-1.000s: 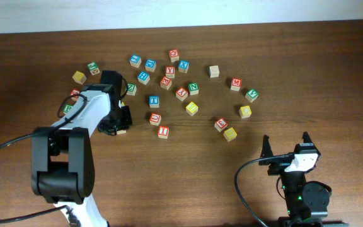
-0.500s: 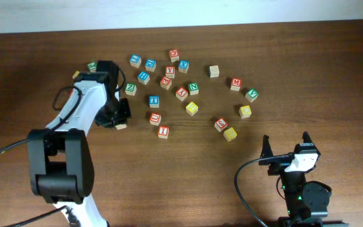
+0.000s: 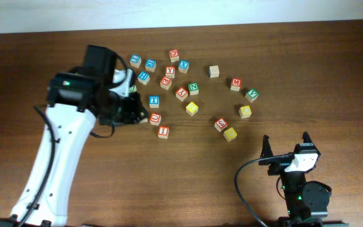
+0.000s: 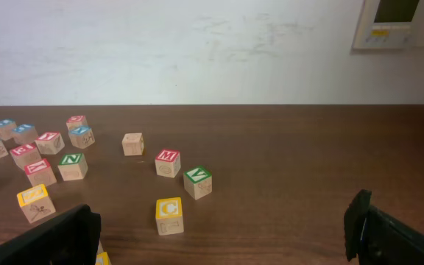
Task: Spell out ICRA
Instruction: 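Carry the green R block toward the front and set it down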
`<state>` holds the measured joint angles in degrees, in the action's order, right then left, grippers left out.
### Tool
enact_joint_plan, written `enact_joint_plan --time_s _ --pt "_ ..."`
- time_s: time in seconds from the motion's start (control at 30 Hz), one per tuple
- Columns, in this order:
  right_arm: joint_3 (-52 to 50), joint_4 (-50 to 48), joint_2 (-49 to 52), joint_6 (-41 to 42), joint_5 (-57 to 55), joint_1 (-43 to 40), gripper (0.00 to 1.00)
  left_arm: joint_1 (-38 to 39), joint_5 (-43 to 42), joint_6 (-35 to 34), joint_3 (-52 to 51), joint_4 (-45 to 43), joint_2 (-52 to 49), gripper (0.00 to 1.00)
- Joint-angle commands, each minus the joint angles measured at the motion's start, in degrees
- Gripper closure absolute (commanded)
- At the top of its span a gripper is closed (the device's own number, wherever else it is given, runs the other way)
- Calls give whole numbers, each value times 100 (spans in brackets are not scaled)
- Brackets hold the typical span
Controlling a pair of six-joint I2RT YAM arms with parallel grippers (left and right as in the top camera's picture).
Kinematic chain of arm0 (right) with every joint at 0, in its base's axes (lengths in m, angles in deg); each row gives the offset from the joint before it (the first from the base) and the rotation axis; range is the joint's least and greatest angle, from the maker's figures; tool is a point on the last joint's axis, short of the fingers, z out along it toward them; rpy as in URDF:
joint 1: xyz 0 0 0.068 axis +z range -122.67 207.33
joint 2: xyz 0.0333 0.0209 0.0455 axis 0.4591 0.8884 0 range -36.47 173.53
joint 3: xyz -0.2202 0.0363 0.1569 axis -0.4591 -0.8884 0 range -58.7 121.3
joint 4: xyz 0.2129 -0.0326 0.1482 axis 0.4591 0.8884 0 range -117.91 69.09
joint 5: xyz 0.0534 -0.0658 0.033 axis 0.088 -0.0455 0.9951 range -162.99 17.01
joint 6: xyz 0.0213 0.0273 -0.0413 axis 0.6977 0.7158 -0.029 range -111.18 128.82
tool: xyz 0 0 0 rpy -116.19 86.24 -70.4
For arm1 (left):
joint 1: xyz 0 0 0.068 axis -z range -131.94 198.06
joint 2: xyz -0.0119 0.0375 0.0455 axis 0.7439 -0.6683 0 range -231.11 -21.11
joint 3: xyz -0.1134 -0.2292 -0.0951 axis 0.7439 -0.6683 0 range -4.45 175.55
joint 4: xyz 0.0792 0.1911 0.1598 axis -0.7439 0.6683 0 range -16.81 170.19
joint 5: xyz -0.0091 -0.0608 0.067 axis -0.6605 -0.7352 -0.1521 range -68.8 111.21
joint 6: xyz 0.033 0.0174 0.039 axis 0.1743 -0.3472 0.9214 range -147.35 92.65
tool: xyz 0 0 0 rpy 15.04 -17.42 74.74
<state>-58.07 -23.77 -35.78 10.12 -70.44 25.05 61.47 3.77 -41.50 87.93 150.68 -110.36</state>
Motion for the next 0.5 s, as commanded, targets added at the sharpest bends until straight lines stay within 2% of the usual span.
enact_joint_plan --time_s 0.0,0.1,0.27,0.37,0.47 --pt "-31 31 -28 22 -24 -37 2 813 393 -772 -339 -9 -42 79" --pt "-31 31 -28 22 -24 -37 2 1539 743 -1412 -1029 -420 -42 78" --pt "-31 31 -28 22 -24 -37 2 2216 1464 -2374 -2251 -1460 -238 78" --pt "-31 31 -28 22 -24 -37 2 2243 2035 -2529 -2780 -1996 -533 78" --pt "-31 31 -28 22 -24 -37 2 2262 2004 -2527 -2909 -2310 -973 78"
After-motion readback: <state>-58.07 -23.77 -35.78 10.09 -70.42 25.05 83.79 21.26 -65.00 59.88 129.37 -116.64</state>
